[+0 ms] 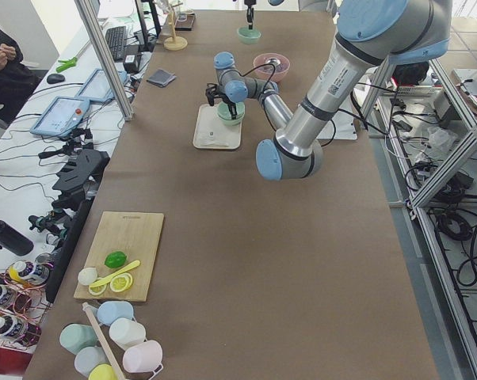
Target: Stack green bowls together
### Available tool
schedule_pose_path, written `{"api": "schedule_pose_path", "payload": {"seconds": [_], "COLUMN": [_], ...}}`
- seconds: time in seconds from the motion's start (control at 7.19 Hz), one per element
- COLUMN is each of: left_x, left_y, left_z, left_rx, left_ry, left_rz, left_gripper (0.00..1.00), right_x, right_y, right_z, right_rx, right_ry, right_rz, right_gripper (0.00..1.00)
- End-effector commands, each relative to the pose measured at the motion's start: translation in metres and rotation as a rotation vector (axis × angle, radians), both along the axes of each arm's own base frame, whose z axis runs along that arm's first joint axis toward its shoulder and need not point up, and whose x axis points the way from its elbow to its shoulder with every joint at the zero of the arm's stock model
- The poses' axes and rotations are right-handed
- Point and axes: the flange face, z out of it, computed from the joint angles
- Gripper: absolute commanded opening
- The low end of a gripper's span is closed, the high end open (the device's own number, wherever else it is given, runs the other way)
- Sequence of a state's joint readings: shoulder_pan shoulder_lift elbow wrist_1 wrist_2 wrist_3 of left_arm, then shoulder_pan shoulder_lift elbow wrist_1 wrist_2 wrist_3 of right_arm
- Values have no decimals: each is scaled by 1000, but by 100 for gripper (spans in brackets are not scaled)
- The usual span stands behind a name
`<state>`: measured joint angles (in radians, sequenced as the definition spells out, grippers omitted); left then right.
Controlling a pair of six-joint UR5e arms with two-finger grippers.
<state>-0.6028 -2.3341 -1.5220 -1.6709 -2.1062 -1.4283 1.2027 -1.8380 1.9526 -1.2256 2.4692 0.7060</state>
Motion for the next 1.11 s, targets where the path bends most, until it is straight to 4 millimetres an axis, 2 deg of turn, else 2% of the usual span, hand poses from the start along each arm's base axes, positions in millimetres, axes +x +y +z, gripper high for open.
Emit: {"api": "schedule_pose_path", "payload": {"seconds": [0.0,0.83,0.97], "left_x": [0,6,6], "left_y": [0,-6,-6], "left_z": [1,6,3], "left_rx": [0,16,25], "left_ry": [0,6,18], "left_rz": [0,-16,-15], "left_gripper": [0,0,6], "right_x": [0,1,1], "right_y": [1,0,0], "right_z": [-1,-1,-2], "right_rx": [1,1,2], "right_ry": [-1,-1,-2], "right_rz": [0,2,2], "right_gripper": [0,0,0]}}
